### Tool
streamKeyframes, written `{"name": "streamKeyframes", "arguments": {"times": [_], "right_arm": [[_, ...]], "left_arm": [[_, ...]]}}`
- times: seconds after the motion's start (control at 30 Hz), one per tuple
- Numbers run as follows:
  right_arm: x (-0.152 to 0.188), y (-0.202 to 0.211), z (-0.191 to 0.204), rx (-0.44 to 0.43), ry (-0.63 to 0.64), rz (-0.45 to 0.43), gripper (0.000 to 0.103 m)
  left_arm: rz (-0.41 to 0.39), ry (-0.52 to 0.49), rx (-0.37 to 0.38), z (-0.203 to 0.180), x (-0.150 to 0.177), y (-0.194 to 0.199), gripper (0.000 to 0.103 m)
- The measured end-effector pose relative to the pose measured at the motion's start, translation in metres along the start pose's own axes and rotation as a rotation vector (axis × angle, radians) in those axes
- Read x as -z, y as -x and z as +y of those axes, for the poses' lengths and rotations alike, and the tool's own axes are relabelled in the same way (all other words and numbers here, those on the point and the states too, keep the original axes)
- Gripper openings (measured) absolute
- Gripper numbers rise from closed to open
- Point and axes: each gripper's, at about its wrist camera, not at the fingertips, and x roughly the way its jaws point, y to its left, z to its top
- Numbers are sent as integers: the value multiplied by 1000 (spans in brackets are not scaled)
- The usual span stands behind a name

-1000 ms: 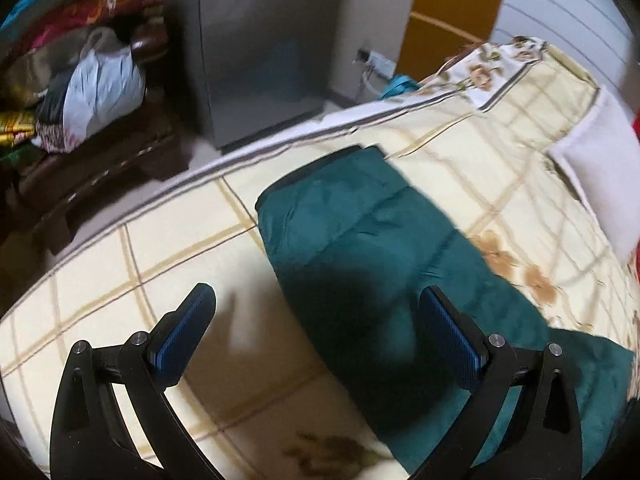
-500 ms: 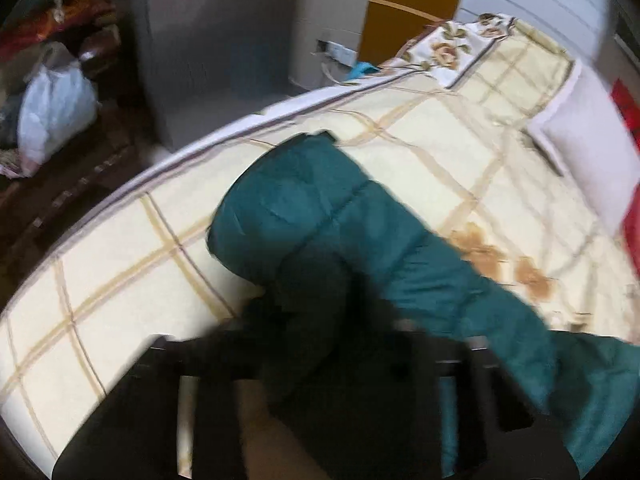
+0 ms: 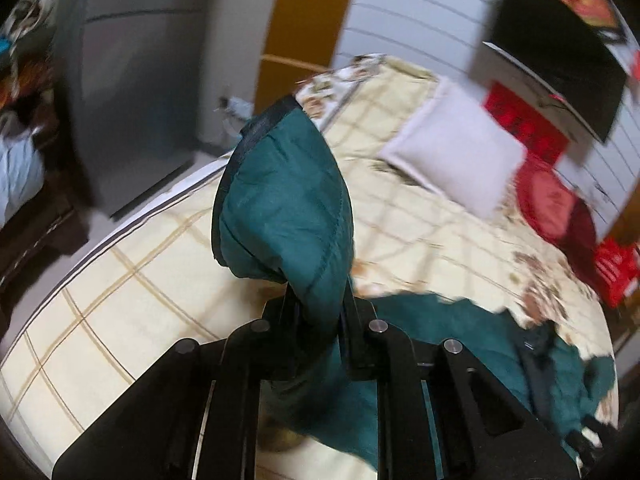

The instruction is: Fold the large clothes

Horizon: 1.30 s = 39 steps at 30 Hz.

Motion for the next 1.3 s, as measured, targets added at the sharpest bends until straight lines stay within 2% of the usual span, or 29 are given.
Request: {"name": "streamKeyframes", "arguments": {"times": [0.23,0.37,0.57,0.73,0.97,1.1,1.17,1.23,1.3], "right_arm": [[7,19,-27,37,-32,-7,103],[13,28,-43,63,-38,-5,103],[19,32,-71,109,-62,2,103],[25,32,-100,157,-116,12,103],[30,39,-135,140,-214,0,103],[33,41,-144,137,-242,-1,103],[34,43,-149,128,-262,-3,103],[34,46,-151,123,-276,-9,103],[33,50,-154,116,-295,-21,103]], "left_arm": [[16,-138,106,-90,30,41,14],[37,-203,160,-142,50,47,14],[112,-264,225,-203,86,35,14],[174,-301,252,-238,118,19,14],[267,-354,262,-285,168,-13,14],[330,-339,327,-299,186,-28,14],[345,-333,349,-301,187,-30,17],[357,-337,382,-303,186,-27,29],[382,-304,471,-300,180,-18,39]]}}
